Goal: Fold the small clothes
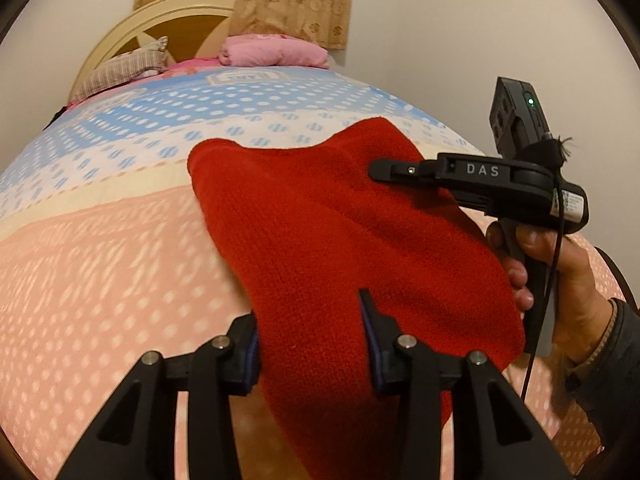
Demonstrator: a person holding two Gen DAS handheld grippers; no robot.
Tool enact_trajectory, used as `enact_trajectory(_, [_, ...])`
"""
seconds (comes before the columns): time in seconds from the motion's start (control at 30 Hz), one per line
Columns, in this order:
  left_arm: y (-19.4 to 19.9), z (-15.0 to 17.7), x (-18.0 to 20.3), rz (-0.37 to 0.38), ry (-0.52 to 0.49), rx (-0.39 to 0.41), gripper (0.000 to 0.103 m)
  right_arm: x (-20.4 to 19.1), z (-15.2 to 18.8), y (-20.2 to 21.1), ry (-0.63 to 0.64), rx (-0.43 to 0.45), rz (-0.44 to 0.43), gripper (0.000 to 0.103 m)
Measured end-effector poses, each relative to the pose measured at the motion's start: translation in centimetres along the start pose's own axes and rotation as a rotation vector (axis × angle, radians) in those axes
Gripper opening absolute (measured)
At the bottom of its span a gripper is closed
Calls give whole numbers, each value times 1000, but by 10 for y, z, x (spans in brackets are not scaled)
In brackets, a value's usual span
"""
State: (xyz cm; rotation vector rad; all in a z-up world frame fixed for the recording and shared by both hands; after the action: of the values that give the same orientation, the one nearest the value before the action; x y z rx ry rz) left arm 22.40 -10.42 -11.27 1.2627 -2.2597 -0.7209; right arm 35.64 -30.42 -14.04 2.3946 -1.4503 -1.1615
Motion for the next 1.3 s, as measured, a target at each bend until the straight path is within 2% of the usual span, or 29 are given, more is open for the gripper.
enact_trajectory(0.33, [25, 18, -33, -57, 50, 19, 43, -53, 23, -28, 27, -40, -80, 27])
enact_trajectory(0.97, [63, 42, -79, -120, 142, 57, 42, -114, 48, -66, 55, -108, -188, 27])
enact_trajectory(1.3, [89, 58, -105, -187, 166, 74, 42, -158, 67, -92, 91, -167, -258, 27])
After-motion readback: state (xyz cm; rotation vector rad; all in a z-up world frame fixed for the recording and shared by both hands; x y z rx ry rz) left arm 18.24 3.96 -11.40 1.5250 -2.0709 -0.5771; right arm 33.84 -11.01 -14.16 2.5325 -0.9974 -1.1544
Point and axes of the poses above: each gripper's, at about its wrist camera, not at the fingertips, and y roughly against the way its jaws point, x to its right, z to its underside, the point moved 6 cm from there along -y, roughly the way its jaws point, and after that the axes turned 5 degrees about x, right-handed, at the moved point
